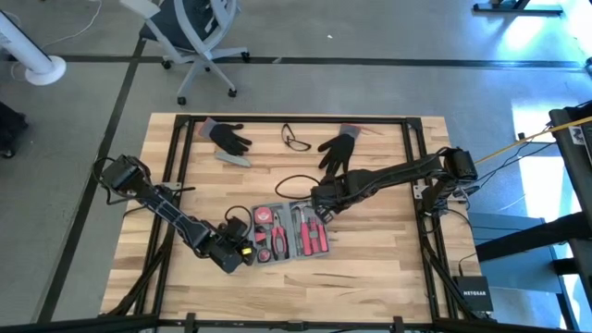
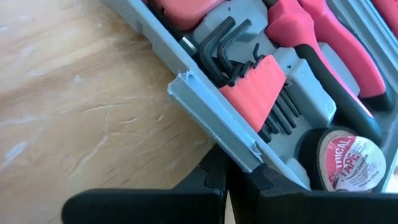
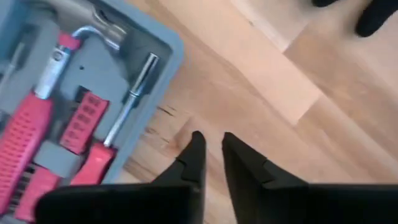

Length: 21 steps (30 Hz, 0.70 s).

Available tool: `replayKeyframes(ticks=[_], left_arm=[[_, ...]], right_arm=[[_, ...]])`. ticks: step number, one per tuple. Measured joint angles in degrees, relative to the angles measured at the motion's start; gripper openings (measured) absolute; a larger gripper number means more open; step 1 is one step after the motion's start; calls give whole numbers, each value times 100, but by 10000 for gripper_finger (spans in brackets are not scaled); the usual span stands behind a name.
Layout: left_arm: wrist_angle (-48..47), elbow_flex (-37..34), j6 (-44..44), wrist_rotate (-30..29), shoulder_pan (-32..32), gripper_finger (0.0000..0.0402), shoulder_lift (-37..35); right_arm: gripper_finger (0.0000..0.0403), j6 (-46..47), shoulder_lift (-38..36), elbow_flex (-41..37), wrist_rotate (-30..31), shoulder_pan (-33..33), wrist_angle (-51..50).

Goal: Prefit tool cases

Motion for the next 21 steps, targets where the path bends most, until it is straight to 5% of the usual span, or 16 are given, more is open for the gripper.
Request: replayKeyframes(ticks=[11,21], left_arm=[[0,0,-376,42,22,0,0],[-2,0,-147,69,30,0,-2]], right_arm=[[204,184,42,-127,-1093,209,1675],[203,1289,57,68,-834,1175,1810]])
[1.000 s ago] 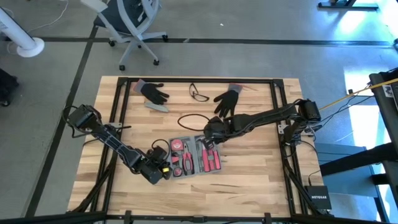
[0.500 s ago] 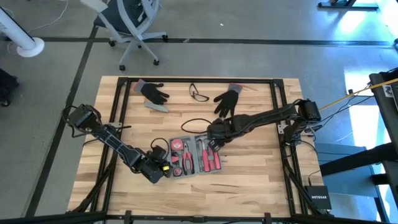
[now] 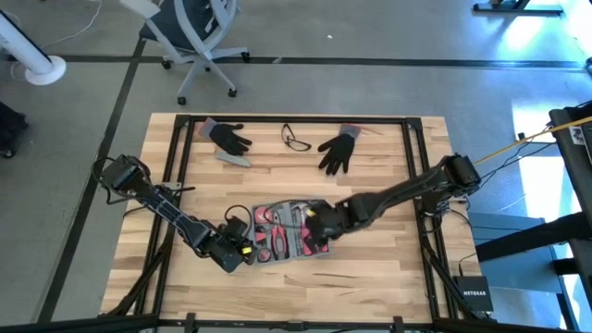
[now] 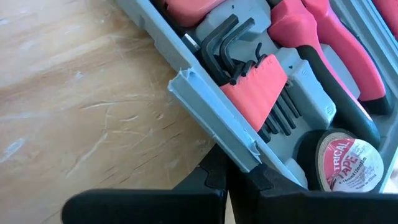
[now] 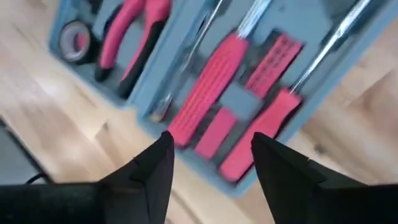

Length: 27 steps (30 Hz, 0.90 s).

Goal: Prefit tool cases

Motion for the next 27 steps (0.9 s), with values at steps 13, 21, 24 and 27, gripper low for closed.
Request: replayKeyframes(ticks=[13,21,24,27], left_arm=[[28,-9,707,44,-109,0,-57],[42,-9,693,29,-159,0,-57],[37,-9,589,34,-159,0,-57],[32,-9,502,40,-160,0,-57]], right_arm=[[193,3062,2,282,447,1077,-1487],[193,3227,2,282,844,830,-1299],[193,2703,4,282,933,492,-837],[193,2108,63,285,881,155,-352]])
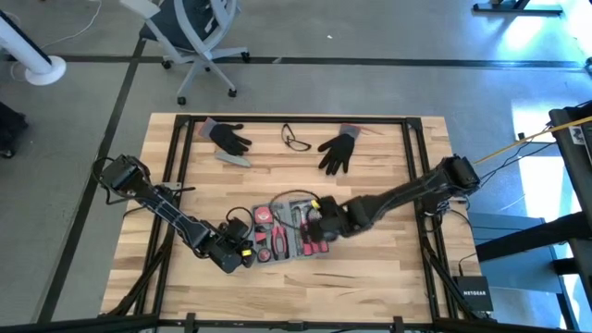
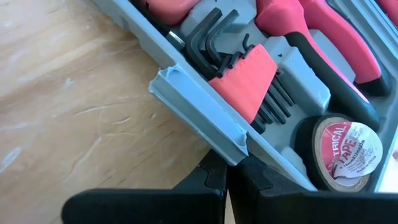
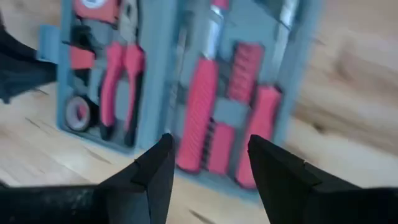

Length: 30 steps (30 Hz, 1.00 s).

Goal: Prefit tool cases

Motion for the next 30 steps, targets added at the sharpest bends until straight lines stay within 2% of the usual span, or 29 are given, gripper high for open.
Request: replayKeyframes(ticks=[3,7,22,26,30], left_arm=[[-4,0,-81,4,0,0,0],[-4,1,-113,4,0,0,0],[-12,2,-159,-23,-4,0,0],[-12,2,-153,-28,-4,0,0],[-12,2,-150,-35,-4,0,0]], right_arm=[[193,-447,78,0,-49,-269,305],[193,-778,130,-2,-207,-476,176],[193,-772,131,-6,-395,-232,-1382],[193,-607,133,-6,-526,-235,-1361],[193,-436,153,-6,-506,-156,-787]])
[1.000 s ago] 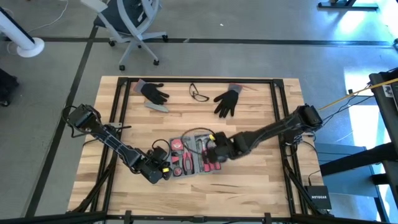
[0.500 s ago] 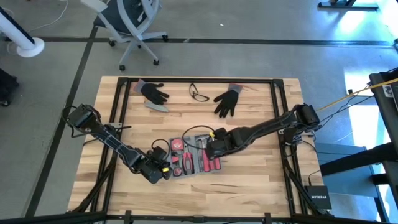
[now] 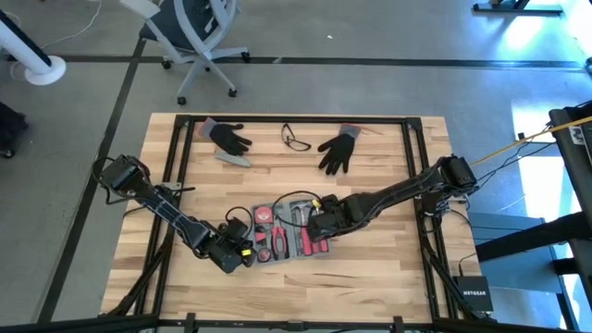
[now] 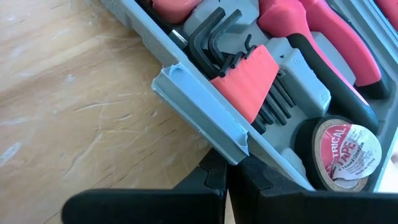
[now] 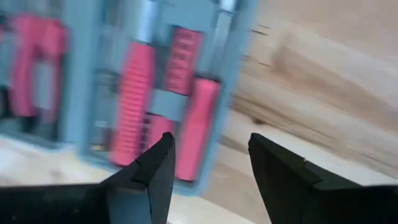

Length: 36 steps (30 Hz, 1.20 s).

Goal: Prefit tool cases

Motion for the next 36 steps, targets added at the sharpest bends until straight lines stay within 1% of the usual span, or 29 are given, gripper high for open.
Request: replayKeyframes(ticks=[2,4,6,9,11,12,14,15,16,17,19,22,26,29,36], left_arm=[[-2,2,2,1,0,0,0],[-3,2,40,-2,0,0,0],[-4,4,59,-2,0,0,0],[-4,4,57,-3,-1,0,0],[2,4,48,-2,-2,0,-2],[7,4,24,-4,-2,0,-2],[9,4,-22,-4,-2,0,-2],[11,4,-26,-5,-2,0,-2],[11,4,-26,-4,-2,0,-2],[11,4,-32,-6,-2,0,-2],[13,4,-73,-4,-4,0,-2],[15,4,-189,-6,-6,0,-2],[14,4,-242,-7,-7,0,-2],[8,4,-201,-7,-7,0,-2],[-7,4,-94,-24,-4,0,-2]], right_arm=[[193,92,93,2,46,32,516],[193,105,253,2,-39,36,1020],[193,183,404,2,-8,33,1341],[180,363,513,0,431,-55,1380],[147,332,513,2,675,-225,1305],[118,215,499,2,776,-345,1285],[45,-305,470,0,867,-589,1353],[23,-660,457,1,850,-724,1457],[16,-940,452,9,744,-869,1534],[12,-1137,453,11,586,-1022,1558],[4,-1449,499,8,455,-1268,1565],[1,-1705,518,-1,260,-1493,1649],[0,-1995,511,6,-60,-1509,1448],[0,-1993,511,0,-57,-1422,1272],[0,-1937,607,4,-42,-1403,1542]])
